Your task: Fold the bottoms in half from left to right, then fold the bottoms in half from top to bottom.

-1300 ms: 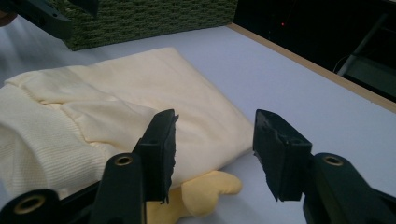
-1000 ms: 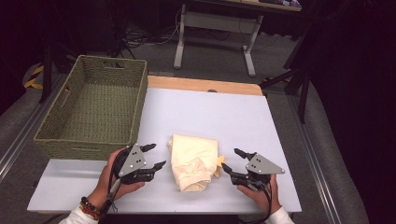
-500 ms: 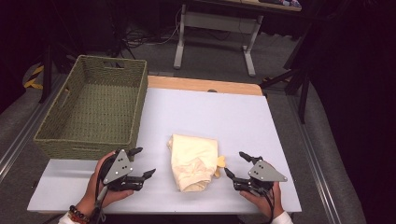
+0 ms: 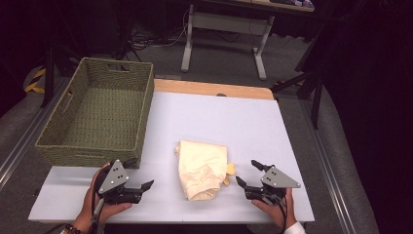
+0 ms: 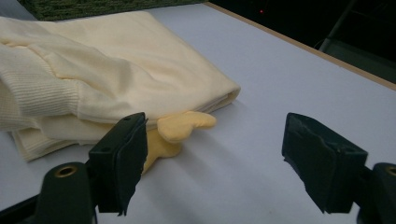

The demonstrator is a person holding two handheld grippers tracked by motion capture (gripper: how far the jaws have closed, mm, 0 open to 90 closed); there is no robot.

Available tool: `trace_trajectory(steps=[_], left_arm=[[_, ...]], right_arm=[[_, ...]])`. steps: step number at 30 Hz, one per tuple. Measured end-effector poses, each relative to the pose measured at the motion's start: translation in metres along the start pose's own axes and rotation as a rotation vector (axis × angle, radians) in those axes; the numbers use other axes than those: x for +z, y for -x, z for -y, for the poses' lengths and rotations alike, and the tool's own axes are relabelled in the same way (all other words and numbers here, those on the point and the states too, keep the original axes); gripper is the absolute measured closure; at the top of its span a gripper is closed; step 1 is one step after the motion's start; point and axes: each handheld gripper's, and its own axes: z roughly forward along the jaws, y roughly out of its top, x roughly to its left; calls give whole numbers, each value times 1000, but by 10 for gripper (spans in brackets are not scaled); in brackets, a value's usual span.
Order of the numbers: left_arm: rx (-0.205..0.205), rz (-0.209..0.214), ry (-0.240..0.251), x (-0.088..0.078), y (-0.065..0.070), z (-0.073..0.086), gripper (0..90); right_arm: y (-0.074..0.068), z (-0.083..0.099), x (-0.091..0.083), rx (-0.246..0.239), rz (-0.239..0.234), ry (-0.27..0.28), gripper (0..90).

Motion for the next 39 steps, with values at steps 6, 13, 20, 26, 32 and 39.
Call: trace_trajectory(steps=[6, 13, 20, 26, 32, 39], left_arm=[[2, -16, -19, 2, -1, 2, 154], [-11, -3, -13, 0, -2, 4, 154], [-3, -5, -13, -2, 0, 2, 152], [4, -6, -9, -2, 3, -1, 152], [15, 6, -21, 5, 5, -4, 152], [11, -15, -29, 8, 10, -7, 154]], right_arm=[[0, 0, 3, -2, 1, -7, 234], [2, -1, 3, 16, 10, 2, 219], [2, -2, 7, 11, 6, -4, 214], [1, -3, 8, 9, 2, -7, 214], [0, 0, 10, 9, -4, -31, 214], [1, 1, 10, 47, 25, -62, 217]])
